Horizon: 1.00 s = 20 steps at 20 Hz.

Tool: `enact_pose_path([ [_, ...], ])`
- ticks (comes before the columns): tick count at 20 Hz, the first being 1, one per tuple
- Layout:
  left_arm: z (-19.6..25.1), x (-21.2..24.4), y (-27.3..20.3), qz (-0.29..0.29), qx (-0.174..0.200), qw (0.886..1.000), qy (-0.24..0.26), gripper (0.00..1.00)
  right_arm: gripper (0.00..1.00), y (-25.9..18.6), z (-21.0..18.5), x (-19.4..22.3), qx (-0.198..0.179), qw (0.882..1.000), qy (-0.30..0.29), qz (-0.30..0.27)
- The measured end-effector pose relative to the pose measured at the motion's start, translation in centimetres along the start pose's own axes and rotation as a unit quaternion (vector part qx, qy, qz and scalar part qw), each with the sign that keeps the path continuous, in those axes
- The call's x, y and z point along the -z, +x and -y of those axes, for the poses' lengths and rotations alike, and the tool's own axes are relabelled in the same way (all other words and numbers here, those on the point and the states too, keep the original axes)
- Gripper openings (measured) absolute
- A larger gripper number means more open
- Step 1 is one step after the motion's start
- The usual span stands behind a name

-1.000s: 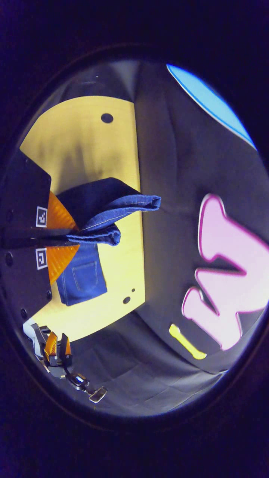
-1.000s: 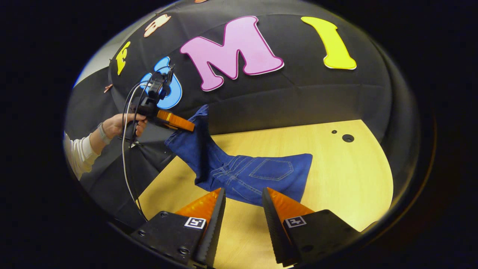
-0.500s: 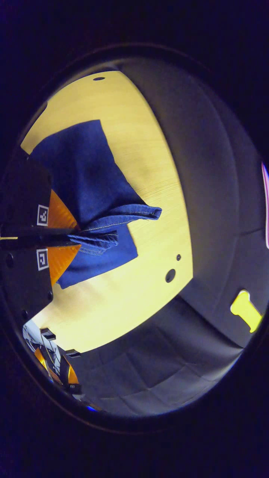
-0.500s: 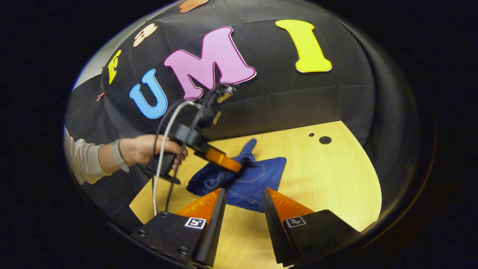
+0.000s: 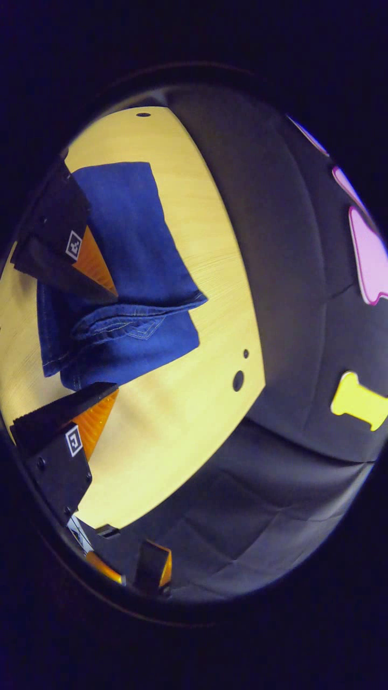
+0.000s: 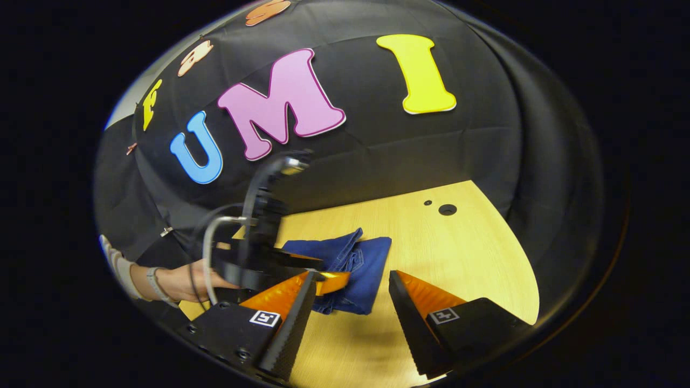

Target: Grasp the waist and the cuffs of the jeans and fold them to make the two legs overlap; first hold the waist and fold one-third of the jeans toward the cuffs, then hold the cuffs and fold the remaining one-third in the same direction to finish folding.

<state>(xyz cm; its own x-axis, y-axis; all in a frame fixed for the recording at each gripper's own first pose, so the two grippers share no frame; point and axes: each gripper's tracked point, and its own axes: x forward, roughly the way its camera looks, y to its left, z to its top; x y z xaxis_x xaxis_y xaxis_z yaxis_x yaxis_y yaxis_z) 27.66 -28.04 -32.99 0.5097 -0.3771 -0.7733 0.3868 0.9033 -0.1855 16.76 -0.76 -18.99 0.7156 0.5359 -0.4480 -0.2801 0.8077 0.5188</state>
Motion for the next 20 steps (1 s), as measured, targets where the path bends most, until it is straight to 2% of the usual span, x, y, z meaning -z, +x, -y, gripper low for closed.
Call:
enact_pose_path([
  [2, -1.3, -1.4, -6.7, 0.080, -0.017, 0.997, -0.008, 0.93, 0.86, -1.7, -1.1, -1.3, 0.012, 0.999, -0.032, 0.030],
  [4, -2.4, -1.7, -13.8, 0.155, -0.046, 0.987, -0.008, 0.94, 0.88, -4.5, -3.1, -2.4, 0.016, 0.996, -0.068, 0.058],
  [5, -2.7, -1.3, -17.4, 0.184, -0.064, 0.981, -0.010, 0.94, 0.89, -6.2, -4.3, -2.8, 0.020, 0.993, -0.086, 0.072],
  [6, -2.9, -0.5, -21.0, 0.211, -0.083, 0.974, -0.015, 0.95, 0.96, -7.7, -5.4, -3.2, 0.024, 0.991, -0.103, 0.084],
  [9, -2.3, 2.0, -30.4, 0.273, -0.130, 0.953, -0.028, 0.96, 0.96, -13.0, -9.7, -4.5, 0.027, 0.982, -0.143, 0.123],
  [11, -1.6, 3.7, -35.6, 0.307, -0.156, 0.938, -0.039, 0.96, 0.97, -16.3, -12.0, -5.8, 0.032, 0.971, -0.177, 0.159],
  [14, -0.4, 5.8, -41.5, 0.346, -0.176, 0.920, -0.048, 0.96, 0.96, -20.1, -14.4, -6.4, 0.045, 0.955, -0.222, 0.191],
  [18, 1.0, 5.3, -47.0, 0.407, -0.189, 0.893, -0.021, 0.96, 0.96, -23.8, -18.1, -6.4, 0.015, 0.953, -0.218, 0.212],
  [20, 2.1, 4.8, -48.2, 0.421, -0.192, 0.886, -0.010, 0.96, 0.96, -24.7, -18.6, -6.6, 0.008, 0.953, -0.215, 0.215],
])
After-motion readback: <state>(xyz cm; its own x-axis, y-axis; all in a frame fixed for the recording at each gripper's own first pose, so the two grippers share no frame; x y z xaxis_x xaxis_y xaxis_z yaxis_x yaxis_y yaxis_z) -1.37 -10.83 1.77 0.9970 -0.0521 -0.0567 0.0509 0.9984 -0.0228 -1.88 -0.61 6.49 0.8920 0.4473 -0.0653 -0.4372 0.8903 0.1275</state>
